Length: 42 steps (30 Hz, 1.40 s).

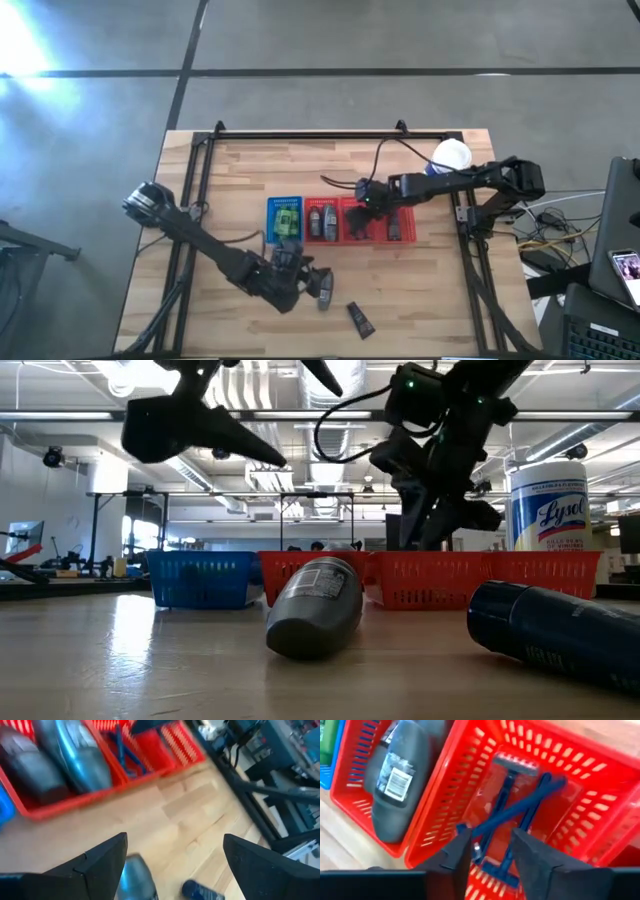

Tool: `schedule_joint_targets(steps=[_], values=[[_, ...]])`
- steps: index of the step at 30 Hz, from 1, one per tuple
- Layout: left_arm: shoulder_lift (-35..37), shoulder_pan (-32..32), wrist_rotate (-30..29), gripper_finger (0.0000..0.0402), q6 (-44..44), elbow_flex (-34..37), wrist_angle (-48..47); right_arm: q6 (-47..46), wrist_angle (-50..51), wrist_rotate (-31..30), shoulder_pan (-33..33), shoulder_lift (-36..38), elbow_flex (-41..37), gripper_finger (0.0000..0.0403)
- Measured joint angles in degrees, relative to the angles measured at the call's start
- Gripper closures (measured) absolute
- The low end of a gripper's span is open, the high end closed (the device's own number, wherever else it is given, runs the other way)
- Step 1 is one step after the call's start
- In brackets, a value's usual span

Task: Pick & Place Travel size toiletries
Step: Put the black deodorant into the left red bin

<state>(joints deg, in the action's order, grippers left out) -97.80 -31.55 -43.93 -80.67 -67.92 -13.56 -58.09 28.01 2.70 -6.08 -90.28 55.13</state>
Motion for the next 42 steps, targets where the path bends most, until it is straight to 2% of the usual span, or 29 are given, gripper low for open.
schedule_joint_targets(steps=[7, 12, 17, 19, 24, 27, 33, 36, 41, 42], values=[[-7.0, -0.4, 1.5, 0.0071, -2.0, -5.9, -1.4, 0.2, 2.0, -6.0, 4.2, 5.8, -0.4, 0.0192], [-13.2, 0.0, 4.4, 0.0071, -0.8, -14.4, -9.6, 1.0, 7.5, -11.8, 8.0, 10.6, -0.4, 0.0148], [-19.8, 1.8, 23.4, 0.0071, -10.3, -25.7, -31.4, -0.7, 11.9, -13.3, 10.8, 14.2, -0.7, 0.0108], [-22.2, 2.0, 26.7, 0.0071, -12.5, -29.2, -37.4, -0.9, 12.0, -13.9, 11.7, 15.5, -1.1, 0.0094], [-24.8, 2.3, 23.8, 0.0071, -15.4, -35.0, -37.4, -0.8, 12.9, -15.0, 14.2, 17.1, -1.7, 0.0068], [-26.8, 3.5, 21.8, 0.0071, -16.5, -35.6, -38.4, -0.5, 13.2, -15.1, 15.3, 17.2, -1.7, 0.0056], [-30.5, 6.7, 26.9, 0.0073, -15.2, -35.1, -37.5, 0.0, 13.8, -15.1, 17.1, 17.2, -1.7, 0.0044], [-30.8, 7.4, 28.7, 0.0093, -13.3, -35.1, -37.6, 0.2, 13.8, -15.1, 17.6, 17.2, -1.7, 0.0047], [-30.1, 7.7, 29.2, 0.0188, -10.9, -35.0, -40.3, 0.2, 14.2, -15.1, 18.0, 17.2, -1.7, 0.0065], [-29.9, 7.8, 29.2, 0.0193, -10.4, -34.9, -41.1, 0.2, 14.4, -15.1, 17.9, 17.2, -1.8, 0.0070]])
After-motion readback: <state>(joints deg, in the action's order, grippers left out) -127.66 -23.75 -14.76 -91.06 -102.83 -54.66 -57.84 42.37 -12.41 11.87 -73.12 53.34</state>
